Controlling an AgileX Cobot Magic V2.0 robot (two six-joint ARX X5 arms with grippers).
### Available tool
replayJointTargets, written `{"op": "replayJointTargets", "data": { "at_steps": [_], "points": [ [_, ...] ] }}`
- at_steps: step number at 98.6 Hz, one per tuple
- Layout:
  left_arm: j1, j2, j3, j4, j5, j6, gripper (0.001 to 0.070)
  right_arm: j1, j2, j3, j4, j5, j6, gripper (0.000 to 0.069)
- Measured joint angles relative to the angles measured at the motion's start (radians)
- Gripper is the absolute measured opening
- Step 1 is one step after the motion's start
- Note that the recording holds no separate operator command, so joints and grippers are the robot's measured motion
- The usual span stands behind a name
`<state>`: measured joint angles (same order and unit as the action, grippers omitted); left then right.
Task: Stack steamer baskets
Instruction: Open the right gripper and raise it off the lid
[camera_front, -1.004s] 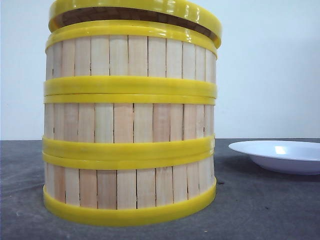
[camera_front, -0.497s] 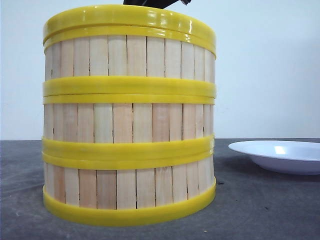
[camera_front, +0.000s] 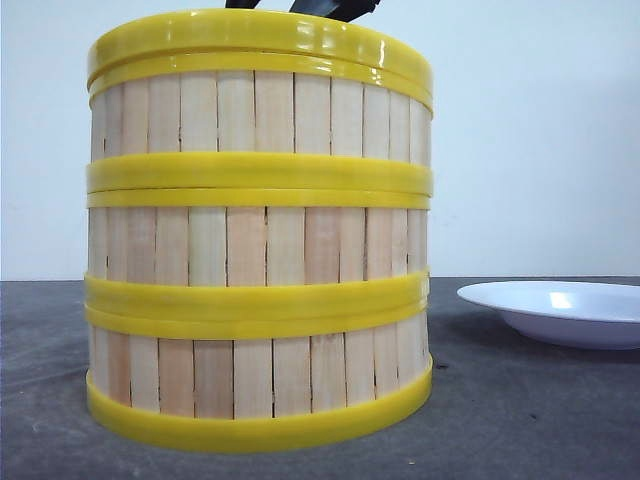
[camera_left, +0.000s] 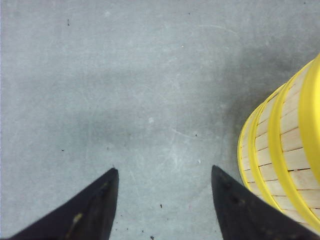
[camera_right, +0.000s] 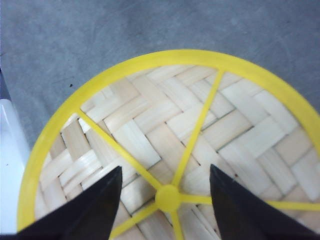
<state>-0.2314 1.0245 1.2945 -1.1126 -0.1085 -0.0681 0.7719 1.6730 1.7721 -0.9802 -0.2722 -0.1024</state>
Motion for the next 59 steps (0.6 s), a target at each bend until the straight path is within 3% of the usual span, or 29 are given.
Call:
{"op": "replayJointTargets", "data": {
  "at_steps": [23, 59],
  "points": [
    [0.0, -0.003, 0.0, 0.0, 0.0, 0.013, 0.0351, -0.026, -0.127, 0.0, 0.005, 0.117, -0.002, 0.0408],
    [0.023, -0.156, -0.041, -0.019, 0.0, 0.043, 0.0351, -0.232, -0.391, -0.021, -0.114, 0.22, 0.005, 0.0414]
  ]
}}
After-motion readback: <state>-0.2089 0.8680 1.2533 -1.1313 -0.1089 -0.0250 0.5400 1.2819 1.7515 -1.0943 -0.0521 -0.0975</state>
